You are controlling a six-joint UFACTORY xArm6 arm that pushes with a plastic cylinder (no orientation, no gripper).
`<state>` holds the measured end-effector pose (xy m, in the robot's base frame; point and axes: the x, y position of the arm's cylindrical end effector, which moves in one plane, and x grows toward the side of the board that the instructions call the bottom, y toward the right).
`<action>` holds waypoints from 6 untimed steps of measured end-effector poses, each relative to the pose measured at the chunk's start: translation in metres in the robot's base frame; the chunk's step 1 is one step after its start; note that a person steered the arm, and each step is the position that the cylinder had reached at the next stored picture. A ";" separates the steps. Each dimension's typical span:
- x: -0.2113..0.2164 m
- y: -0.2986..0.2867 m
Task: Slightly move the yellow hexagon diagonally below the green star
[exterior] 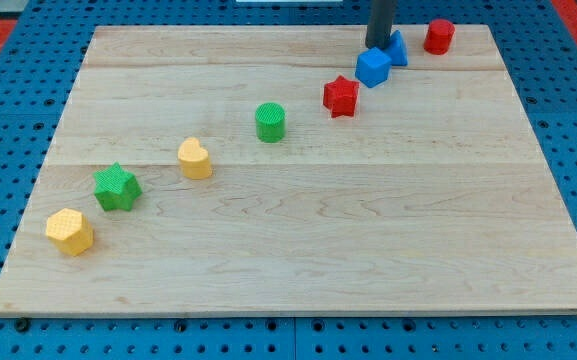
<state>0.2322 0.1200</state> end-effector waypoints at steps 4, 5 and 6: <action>-0.001 -0.079; 0.058 -0.144; 0.118 -0.210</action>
<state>0.3499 -0.0903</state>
